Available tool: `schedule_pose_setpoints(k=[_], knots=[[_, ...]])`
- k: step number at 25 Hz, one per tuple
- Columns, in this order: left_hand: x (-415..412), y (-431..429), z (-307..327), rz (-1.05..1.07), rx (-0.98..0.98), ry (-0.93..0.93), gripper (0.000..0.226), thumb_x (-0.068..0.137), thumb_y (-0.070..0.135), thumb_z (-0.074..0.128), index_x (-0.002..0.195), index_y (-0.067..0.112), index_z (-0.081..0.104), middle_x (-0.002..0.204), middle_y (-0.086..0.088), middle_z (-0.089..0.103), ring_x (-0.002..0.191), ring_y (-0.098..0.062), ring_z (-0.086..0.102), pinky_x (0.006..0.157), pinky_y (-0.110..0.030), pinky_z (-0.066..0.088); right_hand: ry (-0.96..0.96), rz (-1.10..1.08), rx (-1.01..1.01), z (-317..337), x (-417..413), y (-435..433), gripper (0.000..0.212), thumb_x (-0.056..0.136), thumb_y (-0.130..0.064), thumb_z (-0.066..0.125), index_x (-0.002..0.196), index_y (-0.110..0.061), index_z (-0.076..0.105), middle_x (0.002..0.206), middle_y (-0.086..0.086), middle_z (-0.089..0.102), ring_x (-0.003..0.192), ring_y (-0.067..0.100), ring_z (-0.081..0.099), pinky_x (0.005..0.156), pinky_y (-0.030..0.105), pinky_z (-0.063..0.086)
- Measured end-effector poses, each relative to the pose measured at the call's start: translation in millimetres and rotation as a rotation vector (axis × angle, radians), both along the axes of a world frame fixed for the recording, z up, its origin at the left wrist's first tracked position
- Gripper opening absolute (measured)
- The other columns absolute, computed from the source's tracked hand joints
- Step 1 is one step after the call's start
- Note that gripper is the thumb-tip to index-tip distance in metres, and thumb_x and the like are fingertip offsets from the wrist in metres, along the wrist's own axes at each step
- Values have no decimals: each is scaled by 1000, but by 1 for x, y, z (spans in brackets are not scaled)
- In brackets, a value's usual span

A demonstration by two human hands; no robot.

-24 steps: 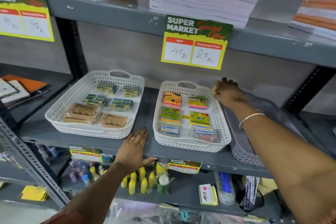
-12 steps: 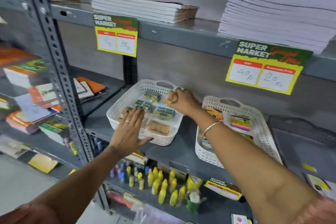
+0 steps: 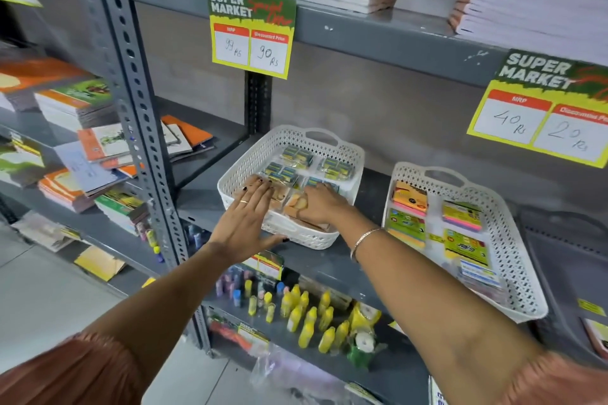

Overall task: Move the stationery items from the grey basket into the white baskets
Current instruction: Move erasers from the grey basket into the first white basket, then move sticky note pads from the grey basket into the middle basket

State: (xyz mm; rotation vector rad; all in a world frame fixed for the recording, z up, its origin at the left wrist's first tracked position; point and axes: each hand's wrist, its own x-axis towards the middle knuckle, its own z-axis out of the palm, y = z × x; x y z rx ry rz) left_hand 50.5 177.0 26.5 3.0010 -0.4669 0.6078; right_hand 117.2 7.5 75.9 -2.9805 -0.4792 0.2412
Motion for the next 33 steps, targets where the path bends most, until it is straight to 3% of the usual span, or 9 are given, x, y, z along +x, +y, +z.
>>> schedule_pose_setpoints(k=[5,10,13,17,22,27,31,33], knots=[[0,0,0,3,22,2,99,74,73,27,140,-1,20,151,-16,21,140,-22,8,113,-31,-6,-22,-22,19,11,0,-8,62,87,-45,57,136,-10,43,141,13,44,132,31,41,100,41,42],[-9,-11,2,22,25,-11,93,81,72,19,142,3,5,151,-12,11,140,-22,-1,113,-34,-9,-201,-137,111,39,-2,-56,45,94,-28,51,134,-7,46,140,14,45,130,32,42,98,42,44],[-16,-52,0,-92,-3,-25,85,85,67,14,144,8,1,153,-7,2,140,-21,-5,114,-38,-3,-336,-277,123,53,-9,-107,40,93,-22,48,130,-4,48,135,17,48,128,32,44,96,41,45],[-25,-120,-8,-245,-7,-23,84,86,67,14,144,6,2,154,-5,-9,141,-21,-3,114,-39,0,-371,-486,45,60,-31,-203,41,92,-16,53,131,-3,49,131,19,51,127,34,46,95,42,47],[-37,-158,-35,-238,-91,115,91,83,70,18,140,-1,21,146,-19,30,138,-24,12,112,-38,11,-163,-850,-121,31,-77,-322,43,95,-11,46,137,-2,45,142,18,46,133,33,45,106,40,42],[-28,-162,-56,-189,-20,250,110,71,83,7,136,-2,33,141,-19,39,131,-30,35,106,-44,31,88,-1027,-260,-8,-127,-386,46,94,-18,49,137,-2,48,141,17,50,132,31,46,107,35,40],[-26,-165,-58,-165,8,246,113,69,84,5,132,-2,41,135,-18,48,123,-31,46,103,-45,36,235,-1138,-234,-29,-133,-405,55,85,-25,60,136,-7,51,141,14,51,133,33,46,105,42,41],[-25,-165,-59,-162,3,245,111,69,84,7,132,-1,41,134,-18,49,121,-31,47,103,-45,37,236,-1195,-218,-31,-135,-405,60,86,-25,61,139,-5,44,143,18,46,135,36,40,106,45,40]])
